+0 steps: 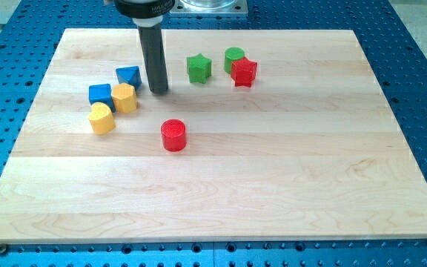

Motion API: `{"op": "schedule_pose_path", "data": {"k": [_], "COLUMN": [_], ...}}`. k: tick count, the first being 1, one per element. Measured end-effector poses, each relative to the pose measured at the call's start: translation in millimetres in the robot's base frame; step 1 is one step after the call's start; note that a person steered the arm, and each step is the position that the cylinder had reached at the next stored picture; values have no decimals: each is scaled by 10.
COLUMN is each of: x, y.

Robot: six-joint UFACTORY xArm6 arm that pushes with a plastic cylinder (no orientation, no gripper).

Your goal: Move the hexagon into the heart

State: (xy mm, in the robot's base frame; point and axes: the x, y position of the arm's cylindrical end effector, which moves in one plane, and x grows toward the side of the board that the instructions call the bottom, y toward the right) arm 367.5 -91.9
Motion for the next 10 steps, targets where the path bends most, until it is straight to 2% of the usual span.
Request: {"op": "schedule_pose_path", "data": {"k": [4,7,8,10], "x": [36,84,-99,-139], "y": [-739,-622,-920,-1675]}}
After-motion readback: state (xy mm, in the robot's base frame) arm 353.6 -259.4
